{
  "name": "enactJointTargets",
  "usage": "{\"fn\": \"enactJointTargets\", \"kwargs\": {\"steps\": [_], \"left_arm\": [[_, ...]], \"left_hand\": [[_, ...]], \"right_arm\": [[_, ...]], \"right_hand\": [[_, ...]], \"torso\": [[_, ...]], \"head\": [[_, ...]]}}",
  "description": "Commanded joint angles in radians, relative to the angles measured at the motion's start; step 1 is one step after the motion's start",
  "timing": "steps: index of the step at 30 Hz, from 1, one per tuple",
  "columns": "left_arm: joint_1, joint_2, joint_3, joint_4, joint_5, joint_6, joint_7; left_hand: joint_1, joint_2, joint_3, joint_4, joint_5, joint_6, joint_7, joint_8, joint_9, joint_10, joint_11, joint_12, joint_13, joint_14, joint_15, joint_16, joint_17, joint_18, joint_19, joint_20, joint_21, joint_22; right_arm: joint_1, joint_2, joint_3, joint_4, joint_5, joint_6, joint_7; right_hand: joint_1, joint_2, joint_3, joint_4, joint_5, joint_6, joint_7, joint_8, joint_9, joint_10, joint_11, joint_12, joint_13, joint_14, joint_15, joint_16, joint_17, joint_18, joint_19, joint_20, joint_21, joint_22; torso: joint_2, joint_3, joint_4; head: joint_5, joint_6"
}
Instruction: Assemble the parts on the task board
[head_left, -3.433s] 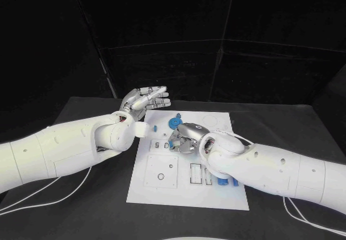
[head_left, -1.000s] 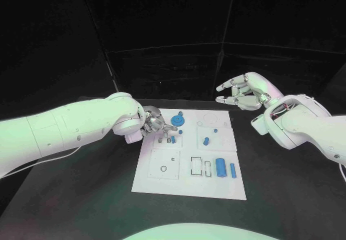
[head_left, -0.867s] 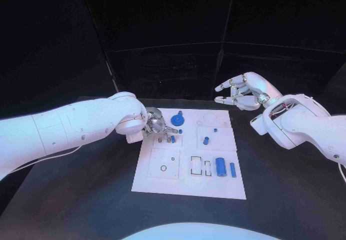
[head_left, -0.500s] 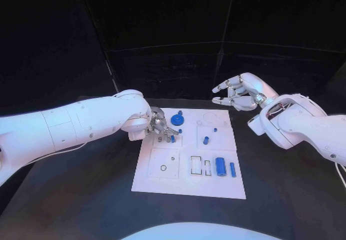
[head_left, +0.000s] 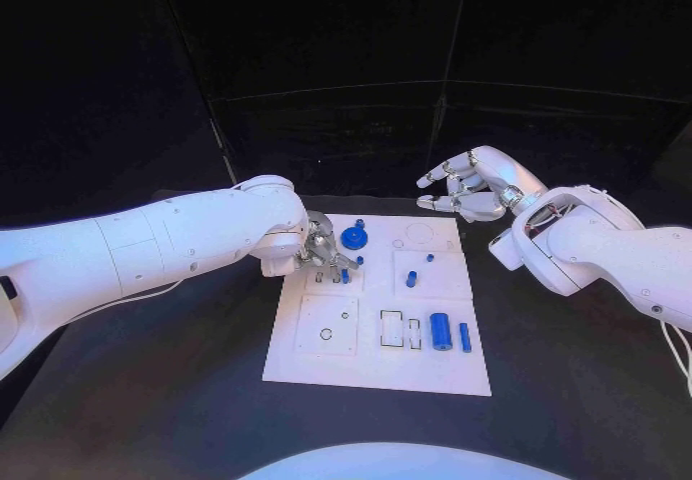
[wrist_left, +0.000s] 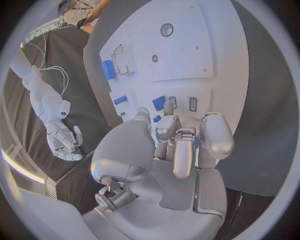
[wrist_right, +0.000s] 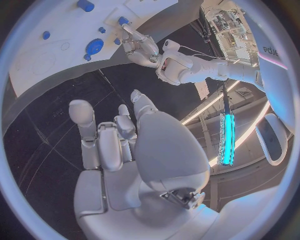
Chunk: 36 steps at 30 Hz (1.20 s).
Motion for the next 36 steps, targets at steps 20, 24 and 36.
{"fn": "enactJointTargets", "kwargs": {"steps": [20,24,36], "left_arm": [[0.002,0.052,-0.002,-0.060,-0.010,0.056,-0.010],[0.002,0.052,-0.003,-0.062,-0.010,0.063,-0.011],[0.002,0.061,-0.003,-0.069,-0.018,0.075,-0.011]], "left_hand": [[0.035,0.011,0.000,-0.013,-0.001,-0.015,0.000,0.015,0.009,-0.003,0.002,-0.001,0.004,0.106,0.003,0.003,0.263,-0.001,-0.005,0.001,0.000,0.010],[0.036,0.012,0.001,-0.014,-0.001,-0.015,0.000,0.016,0.010,-0.003,0.002,0.000,0.004,0.106,0.003,0.003,0.263,-0.001,-0.004,0.001,0.001,0.012],[0.058,0.014,0.003,-0.033,-0.001,-0.021,0.000,0.025,0.018,-0.002,0.003,-0.001,0.003,0.106,0.003,0.003,0.263,-0.002,-0.003,0.002,0.002,0.015]], "right_arm": [[0.002,0.017,0.001,-0.013,0.018,0.060,-0.032],[0.002,0.018,0.001,-0.016,0.025,0.066,-0.035],[0.002,0.026,0.001,-0.025,0.032,0.072,-0.036]], "right_hand": [[0.015,0.002,0.003,0.017,0.034,-0.019,0.001,0.013,-0.002,-0.014,0.002,0.008,-0.008,0.000,0.004,-0.007,-0.004,0.015,-0.008,0.001,-0.013,-0.013],[0.015,0.002,0.003,0.017,0.034,-0.019,0.001,0.013,-0.002,-0.014,0.002,0.008,-0.008,0.000,0.004,-0.007,-0.004,0.015,-0.008,0.001,-0.013,-0.013],[0.014,0.002,0.003,0.020,0.038,-0.020,0.001,0.015,-0.002,-0.016,0.002,0.009,-0.010,0.000,0.004,-0.008,-0.005,0.016,-0.009,0.001,-0.015,-0.015]], "torso": [[0.000,-0.0004,0.0001],[0.000,-0.0004,-0.0002],[0.002,-0.0009,-0.0001]], "head": [[-0.002,-0.006],[-0.003,-0.007],[-0.006,-0.011]]}}
